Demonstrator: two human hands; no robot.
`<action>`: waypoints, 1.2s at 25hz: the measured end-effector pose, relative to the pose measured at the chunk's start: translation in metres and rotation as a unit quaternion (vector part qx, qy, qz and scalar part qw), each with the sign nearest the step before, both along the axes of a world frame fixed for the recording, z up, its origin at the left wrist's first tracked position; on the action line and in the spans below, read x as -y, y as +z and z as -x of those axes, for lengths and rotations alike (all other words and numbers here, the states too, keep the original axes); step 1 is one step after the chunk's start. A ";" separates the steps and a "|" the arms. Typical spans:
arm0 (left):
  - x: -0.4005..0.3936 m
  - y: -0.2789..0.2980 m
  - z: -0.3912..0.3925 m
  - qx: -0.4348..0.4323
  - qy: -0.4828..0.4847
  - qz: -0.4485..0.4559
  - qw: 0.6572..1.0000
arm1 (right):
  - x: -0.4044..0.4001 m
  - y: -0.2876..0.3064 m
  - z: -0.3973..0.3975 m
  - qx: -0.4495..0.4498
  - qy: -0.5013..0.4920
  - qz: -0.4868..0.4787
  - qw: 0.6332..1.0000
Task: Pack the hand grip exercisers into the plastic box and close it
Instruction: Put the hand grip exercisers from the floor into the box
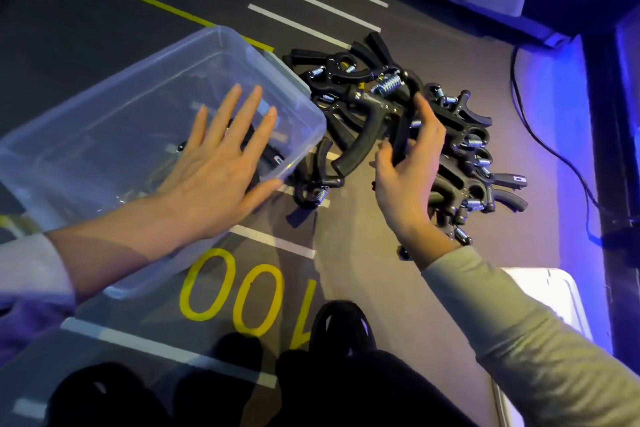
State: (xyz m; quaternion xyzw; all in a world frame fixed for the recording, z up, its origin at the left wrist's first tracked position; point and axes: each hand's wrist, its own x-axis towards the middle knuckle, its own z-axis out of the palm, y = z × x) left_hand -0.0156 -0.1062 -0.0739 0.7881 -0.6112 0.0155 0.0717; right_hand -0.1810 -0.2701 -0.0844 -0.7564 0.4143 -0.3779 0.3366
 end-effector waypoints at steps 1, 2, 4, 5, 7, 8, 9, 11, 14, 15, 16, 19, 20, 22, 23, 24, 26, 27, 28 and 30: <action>-0.002 0.004 -0.006 0.002 0.013 0.004 1.000 | -0.005 0.006 -0.015 0.015 0.024 0.005 1.000; -0.005 0.008 -0.012 0.003 0.027 0.007 1.000 | -0.010 0.013 -0.028 0.026 0.047 0.007 0.999; -0.014 0.017 -0.025 0.006 0.056 0.014 0.998 | -0.021 0.027 -0.054 0.033 0.089 0.006 0.996; -0.020 0.021 -0.033 0.009 0.071 0.020 0.997 | -0.026 0.033 -0.066 0.031 0.106 0.011 0.994; -0.036 0.028 -0.049 0.013 0.106 0.031 0.994 | -0.033 0.043 -0.090 0.027 0.142 0.029 0.989; -0.046 0.031 -0.058 0.012 0.126 0.033 0.991 | -0.038 0.045 -0.102 0.023 0.162 0.034 0.986; -0.056 0.032 -0.066 0.009 0.147 0.034 0.989 | -0.043 0.047 -0.112 0.014 0.181 0.037 0.983; -0.077 0.030 -0.081 0.005 0.184 0.029 0.983 | -0.054 0.047 -0.131 -0.018 0.219 0.044 0.974; -0.107 0.019 -0.094 0.001 0.217 0.009 0.976 | -0.078 0.036 -0.154 -0.078 0.300 0.042 0.950; -0.114 0.014 -0.096 0.001 0.223 -0.002 0.975 | -0.087 0.030 -0.160 -0.102 0.329 0.024 0.938; -0.121 0.008 -0.097 -0.001 0.229 -0.012 0.973 | -0.096 0.022 -0.165 -0.134 0.354 0.002 0.925; -0.134 -0.004 -0.101 -0.017 0.246 -0.042 0.968 | -0.120 -0.006 -0.177 -0.247 0.407 -0.040 0.878; -0.137 -0.006 -0.102 -0.022 0.253 -0.052 0.966 | -0.127 -0.016 -0.180 -0.277 0.421 -0.049 0.862; -0.140 -0.010 -0.104 -0.038 0.266 -0.067 0.961 | -0.139 -0.032 -0.186 -0.328 0.434 -0.066 0.837; -0.141 -0.011 -0.104 -0.051 0.270 -0.070 0.959 | -0.144 -0.039 -0.189 -0.351 0.430 -0.068 0.829; -0.142 -0.013 -0.105 -0.063 0.271 -0.069 0.958 | -0.147 -0.044 -0.192 -0.369 0.421 -0.066 0.826; -0.142 -0.014 -0.104 -0.082 0.269 -0.065 0.957 | -0.146 -0.051 -0.197 -0.386 0.386 -0.072 0.835; -0.142 -0.015 -0.104 -0.087 0.266 -0.063 0.958 | -0.144 -0.051 -0.198 -0.383 0.367 -0.080 0.844; -0.142 -0.016 -0.104 -0.089 0.264 -0.062 0.959 | -0.142 -0.049 -0.200 -0.378 0.348 -0.087 0.854; -0.142 -0.018 -0.105 -0.090 0.262 -0.057 0.959 | -0.142 -0.041 -0.201 -0.364 0.328 -0.076 0.868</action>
